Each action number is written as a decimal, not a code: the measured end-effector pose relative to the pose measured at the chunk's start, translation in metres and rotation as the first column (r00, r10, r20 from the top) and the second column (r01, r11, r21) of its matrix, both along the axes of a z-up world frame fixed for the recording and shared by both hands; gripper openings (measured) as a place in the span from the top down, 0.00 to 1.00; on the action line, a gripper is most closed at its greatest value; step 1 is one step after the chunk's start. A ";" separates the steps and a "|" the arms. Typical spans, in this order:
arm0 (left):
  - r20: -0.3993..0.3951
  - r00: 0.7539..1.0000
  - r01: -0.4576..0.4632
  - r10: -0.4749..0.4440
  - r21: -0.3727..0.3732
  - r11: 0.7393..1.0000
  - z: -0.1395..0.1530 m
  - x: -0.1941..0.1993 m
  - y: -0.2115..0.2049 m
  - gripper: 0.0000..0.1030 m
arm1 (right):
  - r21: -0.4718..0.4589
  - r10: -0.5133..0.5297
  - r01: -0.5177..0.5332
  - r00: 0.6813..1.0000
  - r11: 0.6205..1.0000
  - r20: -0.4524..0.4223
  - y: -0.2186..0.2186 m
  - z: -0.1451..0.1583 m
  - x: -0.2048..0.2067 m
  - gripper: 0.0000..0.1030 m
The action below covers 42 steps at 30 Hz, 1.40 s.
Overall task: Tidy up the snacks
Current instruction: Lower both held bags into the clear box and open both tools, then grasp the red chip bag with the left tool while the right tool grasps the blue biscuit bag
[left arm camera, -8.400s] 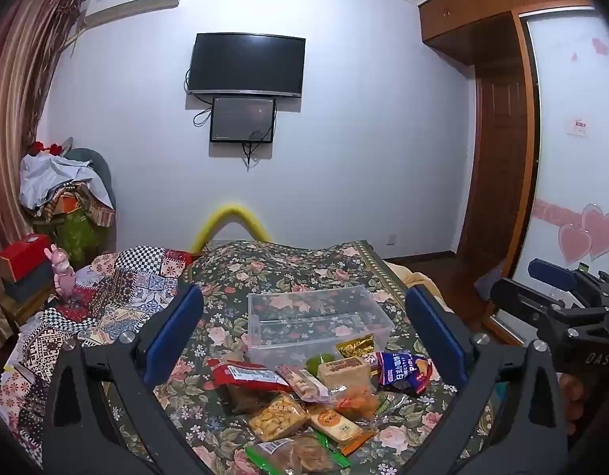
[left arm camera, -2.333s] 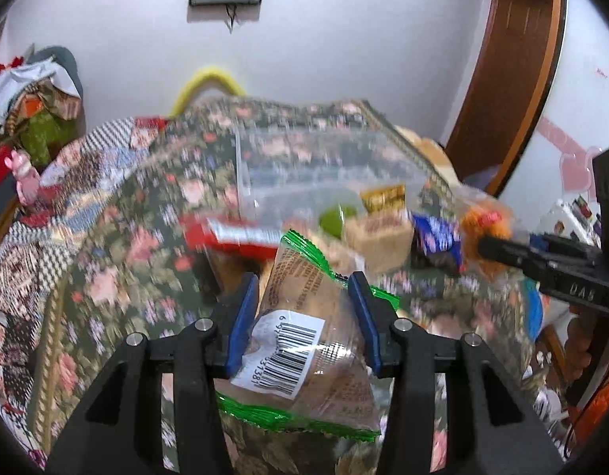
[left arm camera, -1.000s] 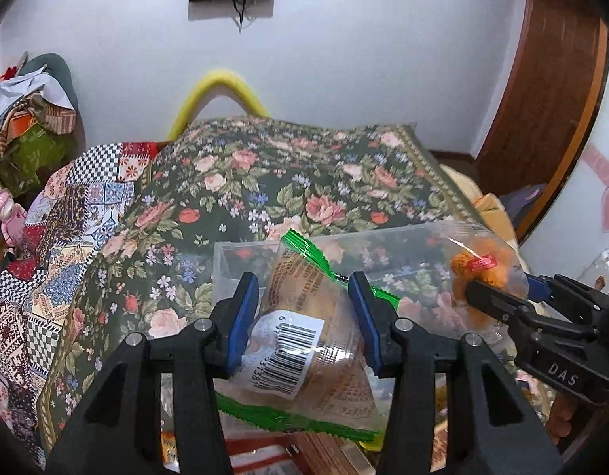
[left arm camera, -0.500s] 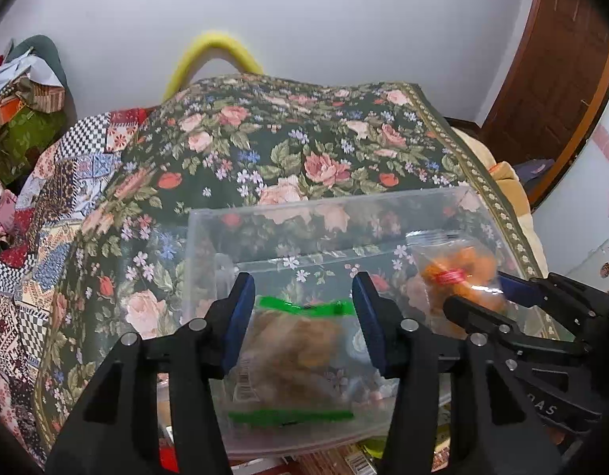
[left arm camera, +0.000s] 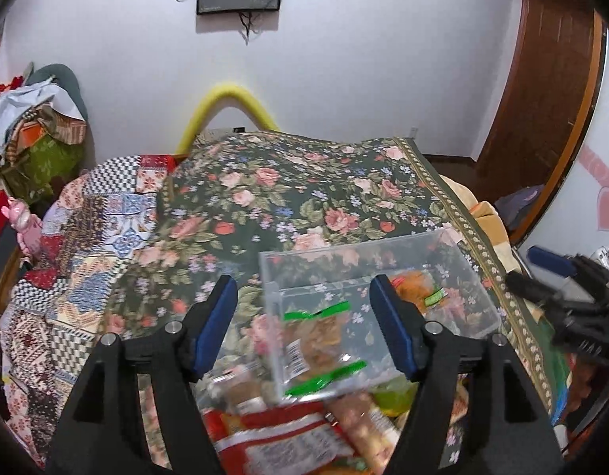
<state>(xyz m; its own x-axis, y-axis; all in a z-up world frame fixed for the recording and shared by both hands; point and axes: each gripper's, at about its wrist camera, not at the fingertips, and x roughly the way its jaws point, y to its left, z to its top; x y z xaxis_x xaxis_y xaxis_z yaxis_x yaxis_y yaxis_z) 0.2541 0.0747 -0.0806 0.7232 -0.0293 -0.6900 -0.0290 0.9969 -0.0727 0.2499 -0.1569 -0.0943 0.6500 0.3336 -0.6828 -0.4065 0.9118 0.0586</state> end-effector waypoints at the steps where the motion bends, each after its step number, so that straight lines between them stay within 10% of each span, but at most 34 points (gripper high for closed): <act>1: -0.001 1.000 -0.002 0.003 0.009 1.000 0.001 -0.006 0.004 0.31 | 0.004 -0.003 0.003 1.000 1.000 0.007 -0.003 0.003 -0.003 0.35; 23: -0.248 0.968 -0.036 0.031 -0.015 0.999 -0.098 -0.066 0.027 0.25 | -0.086 -0.109 0.099 0.985 0.991 -0.133 -0.062 -0.066 -0.067 0.17; 38: -0.273 0.962 -0.032 -0.004 -0.126 0.992 -0.124 -0.054 0.015 0.20 | -0.086 -0.143 0.125 0.958 0.988 -0.250 -0.055 -0.112 -0.052 0.06; 42: -0.278 0.960 -0.026 -0.023 -0.171 0.985 -0.128 -0.052 0.014 0.34 | -0.105 -0.144 0.123 0.962 0.987 -0.230 -0.052 -0.114 -0.053 0.05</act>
<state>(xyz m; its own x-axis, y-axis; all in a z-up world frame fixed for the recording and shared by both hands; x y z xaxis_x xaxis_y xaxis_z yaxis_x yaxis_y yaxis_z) 0.2019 0.0891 -0.2090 0.5035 -0.1641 -0.8483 -0.0739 0.9700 -0.2316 0.1970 -0.2085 -0.2083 0.5008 0.1857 -0.8454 -0.2651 0.9627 0.0545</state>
